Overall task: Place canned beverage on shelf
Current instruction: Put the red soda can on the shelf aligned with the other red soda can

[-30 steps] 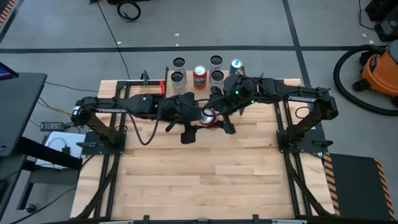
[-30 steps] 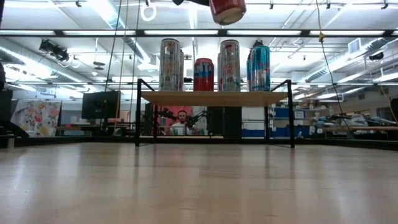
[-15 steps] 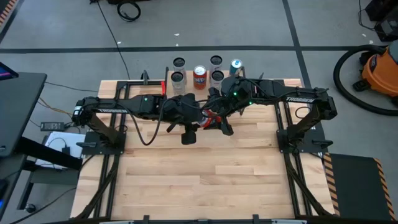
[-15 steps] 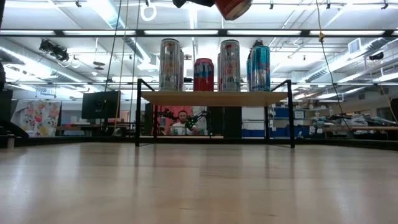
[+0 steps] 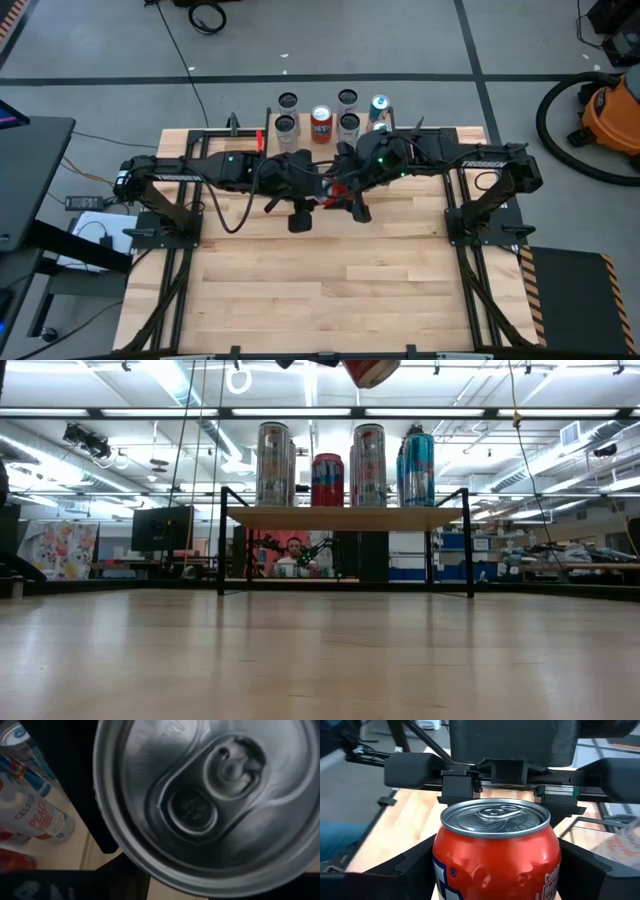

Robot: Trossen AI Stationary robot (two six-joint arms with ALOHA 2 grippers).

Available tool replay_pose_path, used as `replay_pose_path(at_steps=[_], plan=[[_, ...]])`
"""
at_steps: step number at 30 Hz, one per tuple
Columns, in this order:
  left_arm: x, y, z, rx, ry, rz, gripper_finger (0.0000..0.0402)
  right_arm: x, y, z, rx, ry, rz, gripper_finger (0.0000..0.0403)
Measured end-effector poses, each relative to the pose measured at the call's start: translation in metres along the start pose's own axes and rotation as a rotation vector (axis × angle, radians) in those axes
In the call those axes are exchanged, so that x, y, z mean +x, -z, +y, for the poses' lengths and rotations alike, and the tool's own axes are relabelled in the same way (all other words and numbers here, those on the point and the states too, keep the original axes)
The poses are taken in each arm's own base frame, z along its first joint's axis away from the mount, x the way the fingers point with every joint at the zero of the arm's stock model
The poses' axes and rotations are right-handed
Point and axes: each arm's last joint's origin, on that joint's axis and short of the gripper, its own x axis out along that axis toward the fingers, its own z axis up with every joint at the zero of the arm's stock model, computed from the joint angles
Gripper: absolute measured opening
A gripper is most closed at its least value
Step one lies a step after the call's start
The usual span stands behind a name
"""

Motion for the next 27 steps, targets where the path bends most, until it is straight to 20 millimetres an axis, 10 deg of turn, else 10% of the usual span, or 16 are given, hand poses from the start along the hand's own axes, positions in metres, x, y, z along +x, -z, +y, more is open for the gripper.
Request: replay_pose_path(at_steps=[11, 27], plan=[[-0.008, 0.002, 0.003, 0.005, -0.026, 0.021, 0.015, 0.002, -0.002, 0.003, -0.011, 0.057, -0.016, 0.0319], [-0.078, 0.012, 0.015, -0.033, -0.06, 0.008, 0.015, 0.001, -0.021, -0.001, -0.014, 0.136, -0.205, 0.0318]])
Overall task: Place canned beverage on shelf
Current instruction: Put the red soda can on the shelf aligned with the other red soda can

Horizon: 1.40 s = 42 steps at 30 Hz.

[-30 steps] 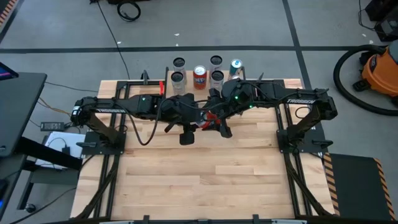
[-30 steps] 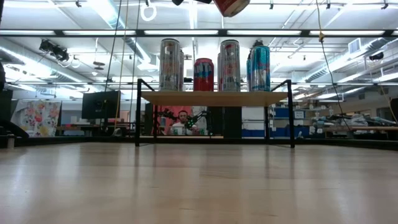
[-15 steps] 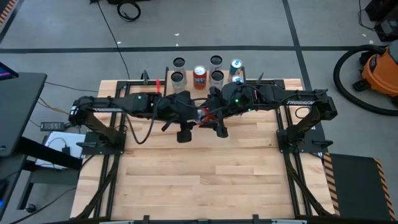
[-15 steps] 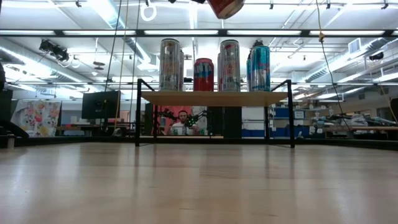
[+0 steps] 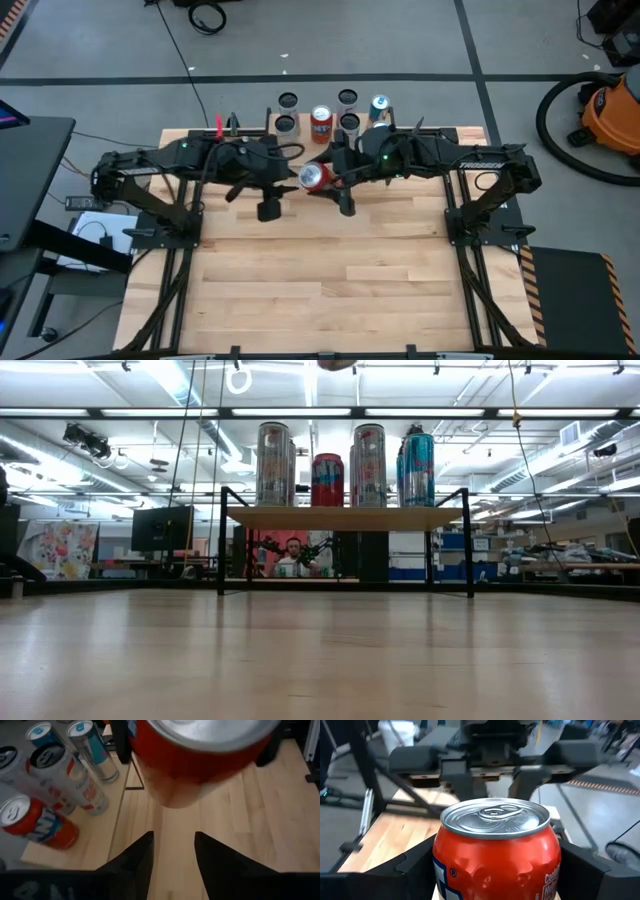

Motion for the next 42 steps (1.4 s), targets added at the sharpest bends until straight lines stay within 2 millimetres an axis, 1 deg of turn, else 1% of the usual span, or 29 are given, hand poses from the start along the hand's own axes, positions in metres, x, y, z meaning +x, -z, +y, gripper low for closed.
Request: replay_pose_path(at_steps=[5, 8, 11, 16, 18, 21, 26, 31, 39, 42], plan=[[-0.028, 0.006, 0.004, -0.006, 0.002, -0.022, 0.015, 0.008, 0.002, -0.008, 0.022, 0.036, -0.093, 0.0318], [-0.044, 0.011, 0.007, -0.01, 0.001, -0.033, 0.015, 0.013, 0.01, -0.016, 0.041, 0.097, -0.098, 0.0318], [-0.059, 0.016, 0.01, -0.027, -0.002, -0.044, 0.015, 0.021, 0.022, -0.023, 0.077, 0.136, -0.119, 0.0318], [-0.075, 0.025, 0.013, -0.025, -0.001, -0.021, 0.015, 0.034, 0.047, -0.031, 0.143, 0.163, -0.162, 0.0318], [-0.08, 0.027, 0.014, -0.027, -0.001, -0.027, 0.015, 0.039, 0.06, -0.032, 0.169, 0.18, -0.182, 0.0318], [-0.084, 0.031, 0.015, -0.02, 0.0, -0.014, 0.015, 0.044, 0.075, -0.031, 0.19, 0.207, -0.185, 0.0318], [-0.09, 0.034, 0.016, -0.018, 0.0, -0.01, 0.015, 0.047, 0.089, -0.027, 0.196, 0.313, -0.154, 0.0318], [-0.091, 0.035, 0.016, -0.018, 0.0, -0.012, 0.015, 0.048, 0.1, -0.024, 0.191, 0.408, -0.201, 0.0318], [-0.091, 0.035, 0.016, -0.017, 0.002, -0.005, 0.015, 0.05, 0.125, -0.021, 0.215, 0.438, -0.245, 0.0318], [-0.091, 0.035, 0.016, -0.017, 0.002, -0.005, 0.015, 0.05, 0.131, -0.022, 0.225, 0.446, -0.258, 0.0318]])
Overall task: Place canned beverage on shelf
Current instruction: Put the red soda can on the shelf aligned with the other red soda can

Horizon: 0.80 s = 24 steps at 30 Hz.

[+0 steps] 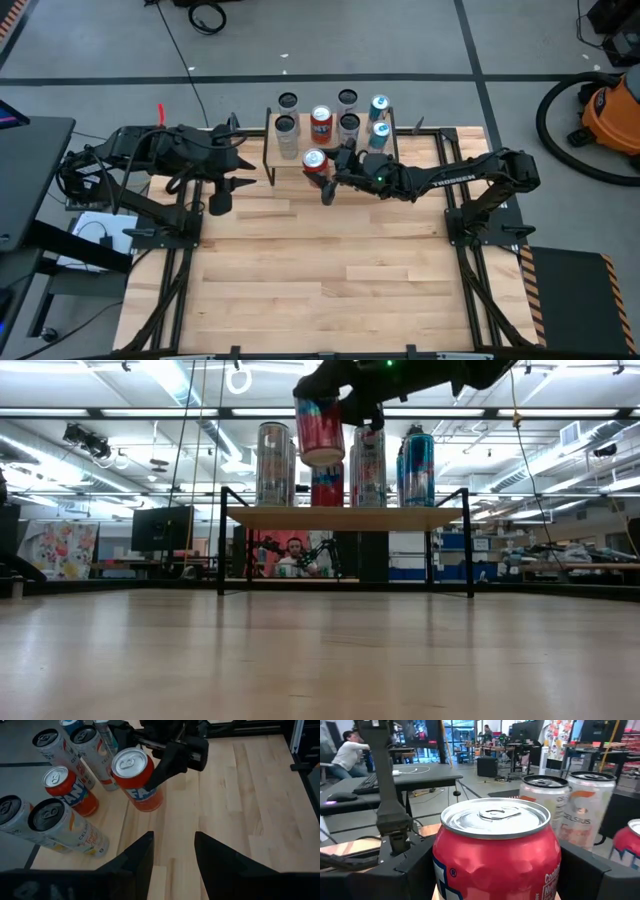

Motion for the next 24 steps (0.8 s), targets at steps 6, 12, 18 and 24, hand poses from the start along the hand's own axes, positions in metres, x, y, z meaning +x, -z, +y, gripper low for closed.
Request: replay_pose_path(at_steps=[6, 12, 18, 24], plan=[[0.0, 0.001, 0.0, -0.02, 0.0, 0.005, 0.015, 0.006, 0.013, 0.011, -0.018, -0.008, -0.032, 0.0317], [0.0, 0.003, 0.0, -0.046, 0.0, 0.031, 0.015, 0.03, 0.04, 0.019, -0.055, 0.078, -0.051, 0.0316], [0.0, 0.006, 0.0, -0.039, -0.001, 0.06, 0.015, 0.034, 0.043, 0.023, -0.06, 0.214, -0.138, 0.0316], [0.0, 0.008, 0.0, -0.001, 0.0, 0.08, 0.0151, 0.032, 0.042, 0.023, -0.053, 0.308, -0.139, 0.0316]])
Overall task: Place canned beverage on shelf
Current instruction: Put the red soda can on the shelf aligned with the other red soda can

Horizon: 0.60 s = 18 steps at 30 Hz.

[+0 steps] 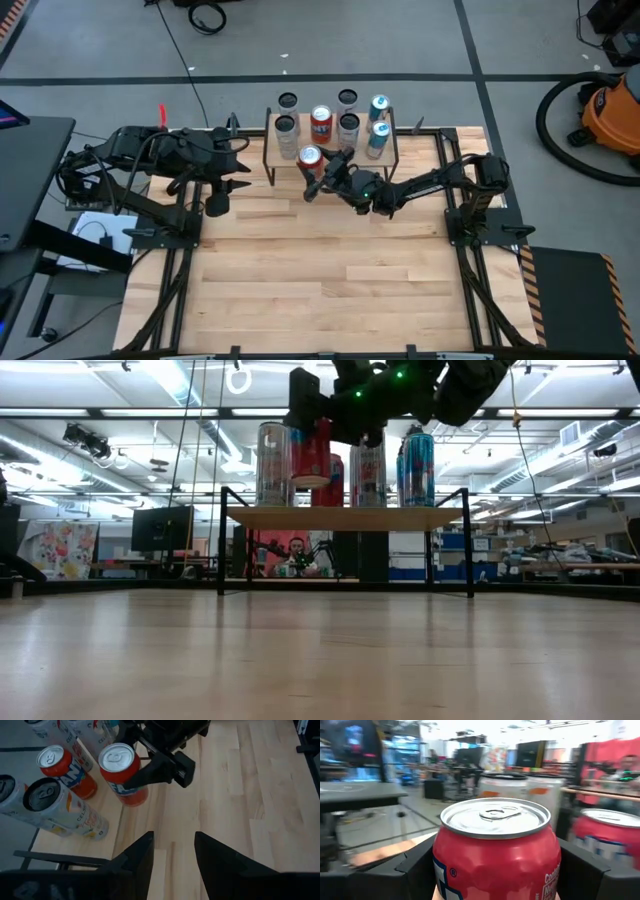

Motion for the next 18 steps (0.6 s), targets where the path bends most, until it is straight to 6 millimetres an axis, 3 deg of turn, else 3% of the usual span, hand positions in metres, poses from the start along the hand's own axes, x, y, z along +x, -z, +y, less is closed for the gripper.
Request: replay_pose_path(at_steps=[18], plan=[[0.0, -0.0004, 0.0, -0.017, 0.0, -0.004, 0.0151, 0.0053, 0.0023, -0.01, 0.051, 0.124, 0.018, 0.0316]])
